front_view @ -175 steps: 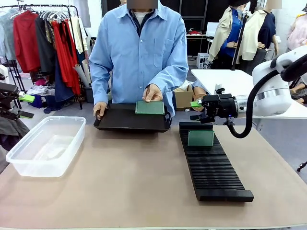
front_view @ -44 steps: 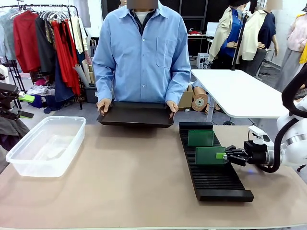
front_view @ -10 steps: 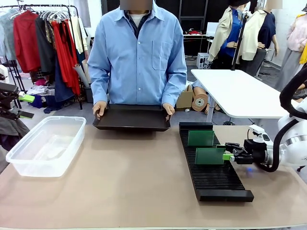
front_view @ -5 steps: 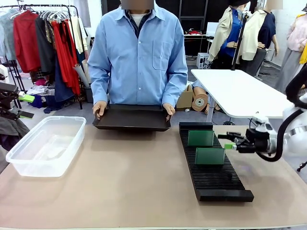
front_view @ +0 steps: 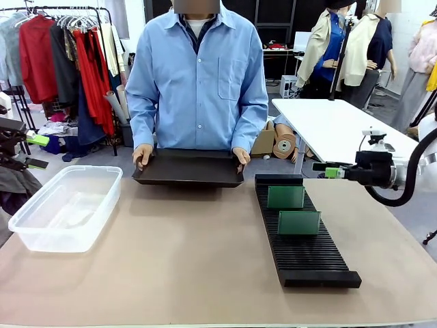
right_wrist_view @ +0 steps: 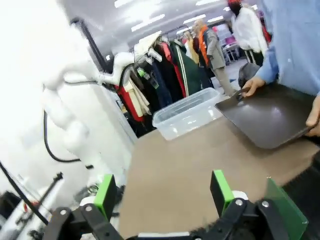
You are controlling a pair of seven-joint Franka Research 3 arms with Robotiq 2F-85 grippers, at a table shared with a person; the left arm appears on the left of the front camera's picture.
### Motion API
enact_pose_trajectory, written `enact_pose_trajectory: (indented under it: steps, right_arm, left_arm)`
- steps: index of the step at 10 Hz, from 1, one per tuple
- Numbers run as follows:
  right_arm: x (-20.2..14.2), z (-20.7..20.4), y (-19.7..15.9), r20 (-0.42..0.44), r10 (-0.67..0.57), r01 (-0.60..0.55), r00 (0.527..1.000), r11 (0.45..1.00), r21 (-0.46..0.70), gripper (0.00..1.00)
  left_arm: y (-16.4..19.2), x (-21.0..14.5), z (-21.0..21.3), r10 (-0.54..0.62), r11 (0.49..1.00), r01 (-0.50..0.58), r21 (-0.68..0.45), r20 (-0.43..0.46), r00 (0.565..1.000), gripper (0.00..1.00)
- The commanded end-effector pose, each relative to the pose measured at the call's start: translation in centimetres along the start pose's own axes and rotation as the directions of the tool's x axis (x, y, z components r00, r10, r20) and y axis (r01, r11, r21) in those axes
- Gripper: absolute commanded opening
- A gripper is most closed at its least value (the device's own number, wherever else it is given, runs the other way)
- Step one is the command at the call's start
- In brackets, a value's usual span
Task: Sort PCBs into racks and boxes based on the side picked up.
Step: If the short side of the Blank PCB is picked up, insert it into the PCB Rack ; if the long side is picked up, place it in the Organizing box.
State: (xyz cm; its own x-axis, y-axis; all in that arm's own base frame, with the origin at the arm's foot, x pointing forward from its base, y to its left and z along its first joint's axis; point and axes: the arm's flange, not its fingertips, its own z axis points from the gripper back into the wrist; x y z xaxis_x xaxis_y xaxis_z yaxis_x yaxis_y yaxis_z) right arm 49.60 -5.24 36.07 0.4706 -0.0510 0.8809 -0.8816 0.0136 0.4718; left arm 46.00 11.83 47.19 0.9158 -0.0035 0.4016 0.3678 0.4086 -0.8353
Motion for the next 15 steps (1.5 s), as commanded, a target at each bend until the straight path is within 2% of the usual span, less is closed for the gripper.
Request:
enact_pose_trajectory:
  steps: [1,3,4,5,6,7,8,15]
  right_arm:
    - [1.4,-0.9,2.9,-0.035,-0.277,0.275,0.960,0.960,-0.056,1.00]
    - [1.4,-1.1,5.5,-0.098,-0.523,0.514,0.847,0.852,-0.100,1.00]
    - [1.0,-0.7,6.3,-0.119,-0.598,0.583,0.792,0.800,-0.144,1.00]
    - [0.8,-0.5,6.8,-0.105,-0.630,0.613,0.770,0.775,-0.151,1.00]
    - [0.7,-0.2,7.3,-0.092,-0.680,0.667,0.728,0.732,-0.138,1.00]
    - [0.6,-0.3,7.6,-0.070,-0.712,0.707,0.699,0.702,-0.084,1.00]
    - [0.3,-0.3,6.4,-0.092,-0.639,0.625,0.764,0.768,-0.141,1.00]
    - [0.3,-0.3,6.4,-0.092,-0.639,0.625,0.764,0.768,-0.141,1.00]
  left_arm:
    - [-0.1,-0.1,0.0,-0.003,1.000,0.003,0.006,-0.002,1.000,1.00]
    - [-0.1,-0.1,0.0,-0.003,1.000,0.003,0.006,-0.002,1.000,1.00]
    - [-0.1,-0.1,0.0,-0.003,1.000,0.003,0.006,-0.002,1.000,1.00]
    - [-0.1,-0.1,0.0,-0.003,1.000,0.003,0.006,-0.002,1.000,1.00]
    - [-0.1,-0.1,0.0,-0.003,1.000,0.003,0.006,-0.002,1.000,1.00]
    - [-0.1,-0.1,0.0,-0.003,1.000,0.003,0.006,-0.002,1.000,1.00]
    - [-0.1,-0.1,0.0,-0.003,1.000,0.003,0.006,-0.002,1.000,1.00]
    - [-0.1,-0.1,0.0,-0.003,1.000,0.003,0.006,-0.002,1.000,1.00]
